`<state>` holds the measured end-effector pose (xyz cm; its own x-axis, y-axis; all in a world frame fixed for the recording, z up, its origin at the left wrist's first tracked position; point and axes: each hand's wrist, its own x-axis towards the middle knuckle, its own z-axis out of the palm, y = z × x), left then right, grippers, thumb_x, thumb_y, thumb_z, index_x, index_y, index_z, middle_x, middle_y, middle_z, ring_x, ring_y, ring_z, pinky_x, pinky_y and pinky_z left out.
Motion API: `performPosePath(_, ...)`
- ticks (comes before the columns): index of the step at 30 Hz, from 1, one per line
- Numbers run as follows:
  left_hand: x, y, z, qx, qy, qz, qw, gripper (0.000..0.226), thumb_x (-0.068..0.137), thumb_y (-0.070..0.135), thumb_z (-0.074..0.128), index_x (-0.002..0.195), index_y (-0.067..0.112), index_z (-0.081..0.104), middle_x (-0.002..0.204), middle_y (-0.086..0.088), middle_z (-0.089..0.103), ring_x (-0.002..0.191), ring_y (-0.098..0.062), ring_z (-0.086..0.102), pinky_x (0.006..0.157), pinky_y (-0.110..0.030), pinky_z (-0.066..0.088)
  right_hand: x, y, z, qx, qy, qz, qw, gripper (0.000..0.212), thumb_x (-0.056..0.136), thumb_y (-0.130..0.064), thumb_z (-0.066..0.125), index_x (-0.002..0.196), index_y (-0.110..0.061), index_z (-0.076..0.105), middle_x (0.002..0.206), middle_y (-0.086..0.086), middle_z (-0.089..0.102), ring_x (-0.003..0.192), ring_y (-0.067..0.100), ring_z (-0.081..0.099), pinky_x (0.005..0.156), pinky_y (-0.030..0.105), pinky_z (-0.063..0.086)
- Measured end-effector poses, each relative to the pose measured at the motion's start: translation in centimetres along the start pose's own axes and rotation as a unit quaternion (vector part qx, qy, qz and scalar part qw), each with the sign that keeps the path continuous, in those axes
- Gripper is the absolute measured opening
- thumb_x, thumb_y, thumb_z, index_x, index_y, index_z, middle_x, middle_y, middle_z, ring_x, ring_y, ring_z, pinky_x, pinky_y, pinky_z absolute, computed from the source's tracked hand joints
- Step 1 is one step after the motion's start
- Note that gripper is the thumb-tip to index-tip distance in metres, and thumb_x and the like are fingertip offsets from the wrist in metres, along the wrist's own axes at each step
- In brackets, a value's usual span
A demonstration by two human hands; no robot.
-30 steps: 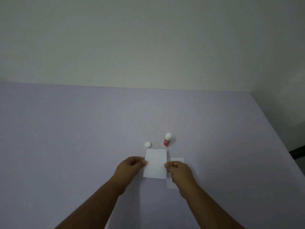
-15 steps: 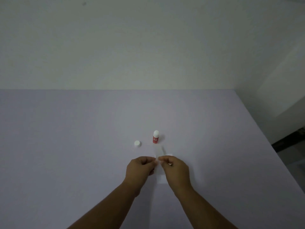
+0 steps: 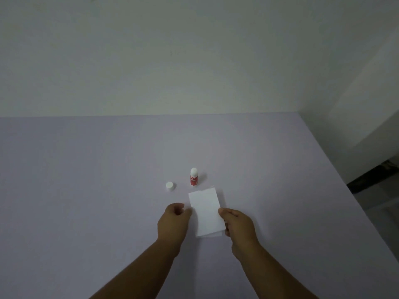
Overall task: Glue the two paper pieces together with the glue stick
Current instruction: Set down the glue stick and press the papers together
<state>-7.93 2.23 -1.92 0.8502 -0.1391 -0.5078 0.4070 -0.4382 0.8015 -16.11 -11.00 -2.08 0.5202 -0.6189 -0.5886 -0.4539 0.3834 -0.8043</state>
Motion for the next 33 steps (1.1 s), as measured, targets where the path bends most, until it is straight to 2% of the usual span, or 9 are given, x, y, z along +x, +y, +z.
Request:
performPosePath(2,0.4,-0.3,0.4,-0.036,-0.029,-0.042,0.998,0.015,0.087,0.022,0.06,0.096,0.011,0.064,0.089,-0.007,0.066,0.081,-0.023,0.061,0.075,-0.033,0.054,0.6,0.5,-0.4,-0.01,0.001,0.013,1.0,0.011,0.084,-0.02,0.065,0.093,-0.013,0.068,0.081,-0.002,0.064,0.074,0.015,0.055,0.065,0.028,0.044)
performPosePath(4,0.6,-0.5,0.9,-0.046,-0.036,-0.055,0.997,0.011,0.087,0.02,0.061,0.087,0.011,0.067,0.081,-0.01,0.067,0.073,-0.023,0.062,0.068,-0.029,0.054,1.3,1.0,-0.7,-0.038,0.004,0.015,0.999,0.016,0.084,-0.022,0.066,0.095,-0.012,0.068,0.082,-0.002,0.063,0.077,0.017,0.056,0.073,0.033,0.046)
performPosePath(6,1.0,-0.6,1.3,-0.043,-0.035,-0.062,0.997,0.011,0.087,0.021,0.062,0.08,0.013,0.066,0.08,-0.01,0.067,0.072,-0.022,0.062,0.067,-0.028,0.054,1.7,1.3,-0.9,-0.062,0.006,0.013,0.998,0.02,0.083,-0.023,0.067,0.098,-0.01,0.069,0.088,0.002,0.065,0.086,0.023,0.059,0.082,0.037,0.05)
performPosePath(8,1.3,-0.6,1.7,-0.046,-0.044,-0.072,0.995,0.012,0.086,0.023,0.063,0.082,0.012,0.065,0.082,-0.01,0.067,0.073,-0.022,0.062,0.068,-0.028,0.054,2.2,1.5,-0.9,-0.066,0.007,0.018,0.998,0.02,0.083,-0.022,0.067,0.099,-0.009,0.069,0.092,0.005,0.066,0.09,0.025,0.06,0.086,0.039,0.051)
performPosePath(13,1.6,-0.6,2.2,-0.014,-0.05,-0.062,0.997,0.014,0.085,0.024,0.064,0.078,0.012,0.066,0.082,-0.009,0.067,0.076,-0.023,0.063,0.071,-0.03,0.055,3.0,1.6,-1.0,-0.12,-0.003,-0.006,0.993,0.017,0.082,-0.024,0.068,0.094,-0.012,0.071,0.08,-0.007,0.065,0.084,0.018,0.061,0.077,0.03,0.049)
performPosePath(17,1.9,-1.1,2.2,0.055,-0.033,-0.04,0.997,0.017,0.086,0.024,0.061,0.073,0.014,0.066,0.077,-0.006,0.066,0.073,-0.019,0.06,0.058,-0.023,0.046,3.0,1.9,-1.0,-0.194,0.008,-0.048,0.98,0.009,0.081,-0.025,0.068,0.079,-0.016,0.07,0.072,-0.006,0.065,0.07,0.012,0.06,0.057,0.019,0.044)
performPosePath(19,2.1,-1.2,2.1,0.077,-0.024,-0.025,0.996,0.019,0.086,0.025,0.061,0.07,0.015,0.065,0.073,-0.004,0.065,0.069,-0.017,0.059,0.056,-0.022,0.043,3.1,1.9,-0.9,-0.223,0.009,-0.057,0.973,0.012,0.081,-0.025,0.067,0.076,-0.014,0.067,0.069,-0.003,0.064,0.064,0.011,0.058,0.052,0.018,0.041)
performPosePath(25,2.5,-1.3,2.4,0.109,-0.009,-0.012,0.994,0.023,0.085,0.026,0.061,0.064,0.019,0.064,0.066,-0.001,0.065,0.064,-0.015,0.06,0.053,-0.021,0.043,3.2,1.8,-0.6,-0.264,0.011,-0.066,0.962,0.016,0.082,-0.023,0.066,0.075,-0.009,0.065,0.071,0.003,0.065,0.065,0.016,0.059,0.052,0.019,0.042)
performPosePath(33,3.2,-1.5,2.6,0.144,-0.004,-0.021,0.989,0.024,0.085,0.029,0.061,0.063,0.019,0.063,0.067,-0.002,0.065,0.065,-0.016,0.061,0.054,-0.022,0.042,3.4,1.4,-0.3,-0.321,0.009,-0.059,0.945,0.02,0.083,-0.028,0.063,0.068,-0.016,0.059,0.063,-0.004,0.059,0.062,0.013,0.056,0.05,0.02,0.041)
